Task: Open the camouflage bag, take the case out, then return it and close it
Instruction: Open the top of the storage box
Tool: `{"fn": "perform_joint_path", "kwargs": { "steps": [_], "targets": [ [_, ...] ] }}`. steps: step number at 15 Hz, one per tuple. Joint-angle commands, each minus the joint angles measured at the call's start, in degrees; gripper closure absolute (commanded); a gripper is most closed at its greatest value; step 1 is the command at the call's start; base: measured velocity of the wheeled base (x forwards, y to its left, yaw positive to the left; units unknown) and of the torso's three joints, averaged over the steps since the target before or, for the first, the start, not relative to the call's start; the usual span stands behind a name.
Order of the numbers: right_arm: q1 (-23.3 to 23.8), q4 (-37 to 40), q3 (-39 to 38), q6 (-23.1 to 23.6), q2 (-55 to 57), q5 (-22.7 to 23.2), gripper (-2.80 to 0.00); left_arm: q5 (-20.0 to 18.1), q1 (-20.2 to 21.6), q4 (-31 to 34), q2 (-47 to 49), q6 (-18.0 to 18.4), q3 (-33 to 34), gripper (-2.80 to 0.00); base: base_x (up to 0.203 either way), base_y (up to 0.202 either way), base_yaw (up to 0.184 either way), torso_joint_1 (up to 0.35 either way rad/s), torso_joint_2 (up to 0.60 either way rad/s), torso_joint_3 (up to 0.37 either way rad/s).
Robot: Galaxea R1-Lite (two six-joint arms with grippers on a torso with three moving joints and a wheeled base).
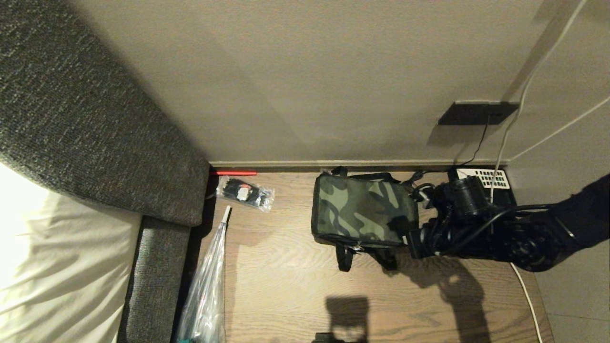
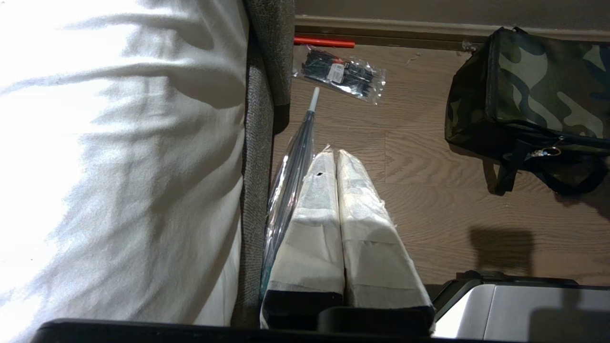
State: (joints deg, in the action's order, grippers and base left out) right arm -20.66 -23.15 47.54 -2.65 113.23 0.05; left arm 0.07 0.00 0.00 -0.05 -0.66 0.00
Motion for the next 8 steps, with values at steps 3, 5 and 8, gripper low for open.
{"fn": "perform_joint_path", "kwargs": {
  "steps": [3,5,8],
  "targets": [
    [-4.4,-2.9,3.0,0.0,12.3,-3.0,-2.80,0.0,0.0,0.0,0.0,0.0,0.0,0.00,0.000,0.000,0.000,0.000,0.00,0.000],
    [-5.7,-5.4,3.9,-0.1,14.8,-4.2,-2.80,0.0,0.0,0.0,0.0,0.0,0.0,0.00,0.000,0.000,0.000,0.000,0.00,0.000],
    [-6.8,-14.8,3.5,-0.2,19.1,-5.4,-2.80,0.0,0.0,0.0,0.0,0.0,0.0,0.00,0.000,0.000,0.000,0.000,0.00,0.000]
  ]
}}
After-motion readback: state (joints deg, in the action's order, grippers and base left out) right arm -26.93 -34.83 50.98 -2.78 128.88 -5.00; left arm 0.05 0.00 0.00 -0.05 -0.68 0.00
